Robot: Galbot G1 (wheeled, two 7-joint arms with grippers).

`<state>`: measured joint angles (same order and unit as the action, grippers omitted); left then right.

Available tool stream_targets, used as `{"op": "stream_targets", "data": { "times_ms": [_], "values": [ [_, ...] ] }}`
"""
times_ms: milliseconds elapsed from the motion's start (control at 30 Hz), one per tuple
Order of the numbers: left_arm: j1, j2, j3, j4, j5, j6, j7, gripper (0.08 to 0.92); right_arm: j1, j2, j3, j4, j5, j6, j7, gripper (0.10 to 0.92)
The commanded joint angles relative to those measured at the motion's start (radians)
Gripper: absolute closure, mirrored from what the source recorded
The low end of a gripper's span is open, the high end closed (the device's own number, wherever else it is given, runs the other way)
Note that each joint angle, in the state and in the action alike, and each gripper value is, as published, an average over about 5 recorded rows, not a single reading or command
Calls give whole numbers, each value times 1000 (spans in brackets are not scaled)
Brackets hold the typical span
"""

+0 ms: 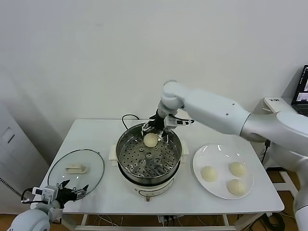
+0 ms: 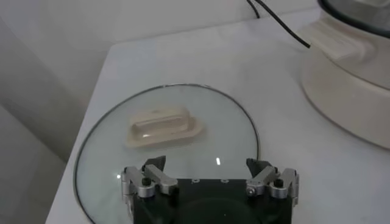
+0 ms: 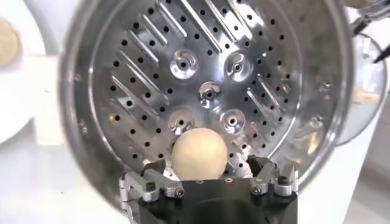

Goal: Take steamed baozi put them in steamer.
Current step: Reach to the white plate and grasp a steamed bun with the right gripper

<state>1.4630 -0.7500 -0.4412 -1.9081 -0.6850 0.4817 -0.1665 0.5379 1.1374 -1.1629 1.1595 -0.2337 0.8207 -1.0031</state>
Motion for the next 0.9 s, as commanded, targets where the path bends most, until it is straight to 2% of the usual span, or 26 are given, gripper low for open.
{"op": "stream_targets", "data": {
  "times_ms": [33,200,333,567,900],
  "values": [
    [0,1,2,-4,0,0,0,177,277,-180,-274,20,496,-423,-118,203],
    [-2,0,2,-14,0,0,1,177,349,-284,-442,64,688,-624,-139,203],
    [-1,1,1,-17,0,-1,2,177,345,-365,-512,104,761,-712,-131,203],
    [1,-3,-2,-19,-1,-4,2,177,239,-472,-506,173,783,-786,-78,203],
    [3,-9,-17,-21,-1,-2,0,177,33,-485,-385,170,768,-864,8,203]
  ]
}}
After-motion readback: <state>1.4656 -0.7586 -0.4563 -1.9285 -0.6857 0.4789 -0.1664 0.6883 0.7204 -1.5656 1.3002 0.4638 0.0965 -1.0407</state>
